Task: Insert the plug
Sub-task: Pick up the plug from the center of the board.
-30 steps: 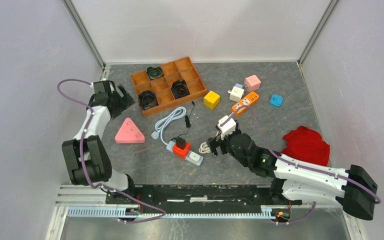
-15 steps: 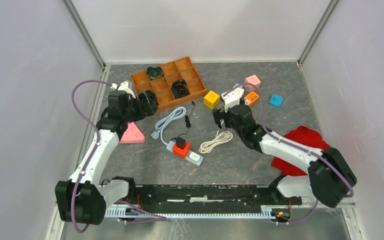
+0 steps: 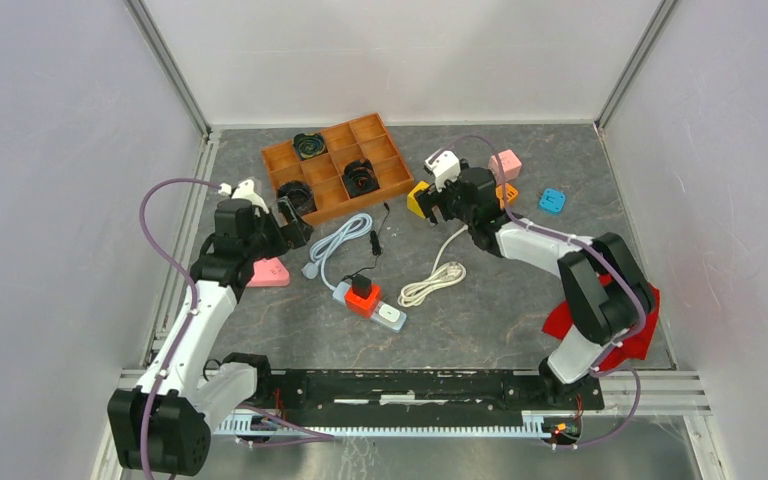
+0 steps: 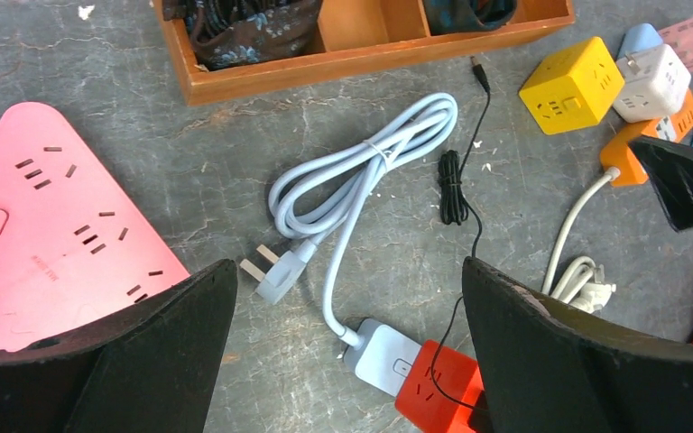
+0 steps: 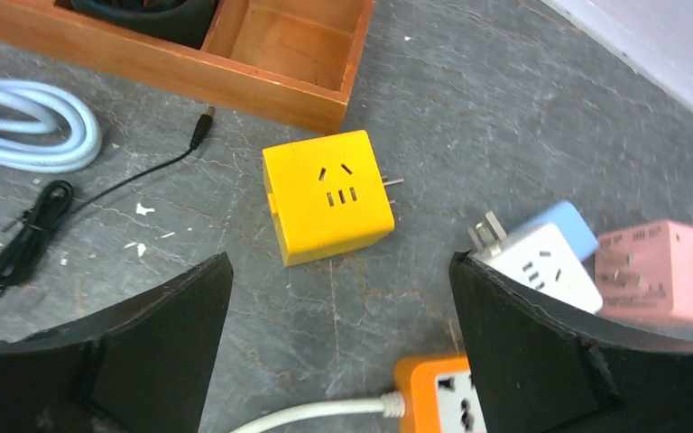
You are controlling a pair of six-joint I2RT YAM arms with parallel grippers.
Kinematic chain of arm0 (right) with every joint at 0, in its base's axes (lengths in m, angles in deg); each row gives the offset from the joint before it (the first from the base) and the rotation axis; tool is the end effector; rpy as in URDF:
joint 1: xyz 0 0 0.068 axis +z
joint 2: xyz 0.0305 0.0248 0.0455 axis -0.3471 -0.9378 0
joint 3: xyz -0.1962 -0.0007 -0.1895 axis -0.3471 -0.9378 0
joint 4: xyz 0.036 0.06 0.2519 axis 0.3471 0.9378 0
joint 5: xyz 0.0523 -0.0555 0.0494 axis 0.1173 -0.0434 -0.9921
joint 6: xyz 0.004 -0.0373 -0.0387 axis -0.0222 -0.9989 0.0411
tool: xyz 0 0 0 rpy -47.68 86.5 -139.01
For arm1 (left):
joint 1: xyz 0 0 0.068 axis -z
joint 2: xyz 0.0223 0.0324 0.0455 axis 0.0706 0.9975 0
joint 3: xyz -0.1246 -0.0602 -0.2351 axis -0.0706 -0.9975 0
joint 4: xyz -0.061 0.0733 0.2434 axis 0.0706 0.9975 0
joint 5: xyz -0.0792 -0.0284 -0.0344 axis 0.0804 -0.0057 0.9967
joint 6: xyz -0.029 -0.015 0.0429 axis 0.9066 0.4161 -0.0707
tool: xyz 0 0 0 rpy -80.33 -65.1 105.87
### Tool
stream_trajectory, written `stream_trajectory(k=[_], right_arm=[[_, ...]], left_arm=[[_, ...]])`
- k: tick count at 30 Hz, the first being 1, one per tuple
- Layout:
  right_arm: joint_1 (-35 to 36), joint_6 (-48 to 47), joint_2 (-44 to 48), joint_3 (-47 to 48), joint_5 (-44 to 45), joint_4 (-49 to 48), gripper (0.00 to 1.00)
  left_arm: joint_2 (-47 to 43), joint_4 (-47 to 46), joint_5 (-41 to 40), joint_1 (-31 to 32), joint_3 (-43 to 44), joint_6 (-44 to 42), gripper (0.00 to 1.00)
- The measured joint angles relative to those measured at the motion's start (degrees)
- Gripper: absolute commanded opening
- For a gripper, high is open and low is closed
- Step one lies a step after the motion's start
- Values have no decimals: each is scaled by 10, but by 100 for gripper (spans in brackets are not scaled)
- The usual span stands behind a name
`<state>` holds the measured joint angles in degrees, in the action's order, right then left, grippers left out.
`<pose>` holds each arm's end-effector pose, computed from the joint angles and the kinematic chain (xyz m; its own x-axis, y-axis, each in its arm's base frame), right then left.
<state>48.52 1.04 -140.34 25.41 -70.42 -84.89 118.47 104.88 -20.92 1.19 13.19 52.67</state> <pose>0.3213 0.1720 0.2162 -0.2709 -0.3099 -0.9114 -0.5116 0.8483 -0.1364 0.2111 -0.0242 0.2683 -0.5985 -0.3792 -0.7057 -0.0677 0.9017 -0.4271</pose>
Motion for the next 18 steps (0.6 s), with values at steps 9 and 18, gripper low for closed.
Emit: stream_trajectory(k=[9, 18], right_arm=[[-21, -101, -88, 75, -86, 22, 92], [-35, -152, -152, 119, -119, 54, 82]], left_arm=[[-4, -5, 19, 4, -6, 0, 100], [-5, -5, 19, 4, -7, 0, 100]])
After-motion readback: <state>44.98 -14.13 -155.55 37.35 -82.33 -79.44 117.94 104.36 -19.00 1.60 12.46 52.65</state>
